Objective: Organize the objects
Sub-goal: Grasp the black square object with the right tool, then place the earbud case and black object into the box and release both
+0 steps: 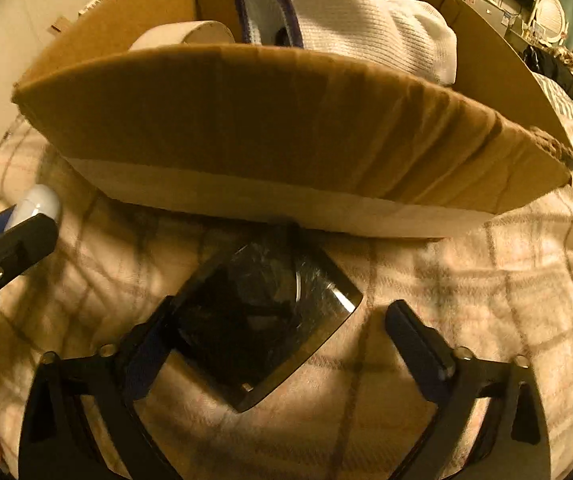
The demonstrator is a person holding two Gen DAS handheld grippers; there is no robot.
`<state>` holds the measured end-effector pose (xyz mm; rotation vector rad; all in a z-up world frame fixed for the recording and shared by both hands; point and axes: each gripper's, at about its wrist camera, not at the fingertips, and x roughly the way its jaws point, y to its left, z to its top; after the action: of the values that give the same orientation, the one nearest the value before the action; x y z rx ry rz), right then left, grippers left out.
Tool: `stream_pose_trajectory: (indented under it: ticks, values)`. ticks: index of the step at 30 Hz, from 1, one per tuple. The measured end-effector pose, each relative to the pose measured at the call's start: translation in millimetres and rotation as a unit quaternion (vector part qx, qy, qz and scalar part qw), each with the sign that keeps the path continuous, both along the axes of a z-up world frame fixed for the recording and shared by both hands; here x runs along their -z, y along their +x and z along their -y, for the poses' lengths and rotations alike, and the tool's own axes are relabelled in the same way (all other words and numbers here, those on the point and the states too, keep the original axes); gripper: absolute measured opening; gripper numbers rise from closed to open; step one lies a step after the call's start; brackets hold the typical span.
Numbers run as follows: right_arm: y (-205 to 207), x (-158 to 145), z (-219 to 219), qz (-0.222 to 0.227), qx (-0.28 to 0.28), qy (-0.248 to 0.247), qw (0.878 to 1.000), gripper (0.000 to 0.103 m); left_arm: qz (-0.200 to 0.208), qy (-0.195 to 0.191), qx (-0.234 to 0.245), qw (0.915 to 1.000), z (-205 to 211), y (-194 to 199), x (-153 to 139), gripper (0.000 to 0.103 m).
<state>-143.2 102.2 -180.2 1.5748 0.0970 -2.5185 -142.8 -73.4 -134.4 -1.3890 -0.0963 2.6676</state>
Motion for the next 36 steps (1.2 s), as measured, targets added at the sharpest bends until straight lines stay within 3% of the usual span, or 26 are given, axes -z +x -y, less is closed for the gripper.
stream_pose_trajectory:
  ticks: [3, 9, 12, 18, 24, 31, 36]
  values:
    - [8.7, -10.6, 0.7, -0.015, -0.011, -0.005, 1.000, 0.066, -0.004, -0.002, 0.000, 1.0000, -1.3, 2.5, -1.7, 0.050]
    - [28.4, -30.6, -5.0, -0.034, -0.022, -0.011, 0.999, 0.041, -0.014, -0.002, 0.003, 0.9999, -3.6, 10.5, -6.7, 0.050]
    - [40.3, -46.4, -7.4, -0.049, -0.036, -0.012, 0.998, 0.035, -0.017, 0.002, 0.004, 0.9998, -4.1, 15.6, -10.9, 0.050]
    - [67.3, -77.7, -7.9, -0.082, -0.062, -0.005, 0.995, 0.034, -0.023, 0.014, 0.018, 0.9995, -14.1, 28.8, -26.4, 0.051]
    - [83.2, -131.8, -16.4, -0.132, -0.077, 0.004, 0.988, 0.034, -0.062, 0.017, 0.041, 0.9971, -30.8, 39.5, -71.2, 0.050]
    - [54.7, -206.9, -28.9, -0.206, -0.102, 0.023, 0.973, 0.034, -0.108, 0.003, 0.078, 0.9911, -55.2, 3.5, -140.2, 0.050]
    - [19.6, -232.2, -32.6, -0.231, -0.111, 0.021, 0.966, 0.034, -0.111, -0.008, 0.085, 0.9901, -72.7, -35.5, -147.8, 0.051]
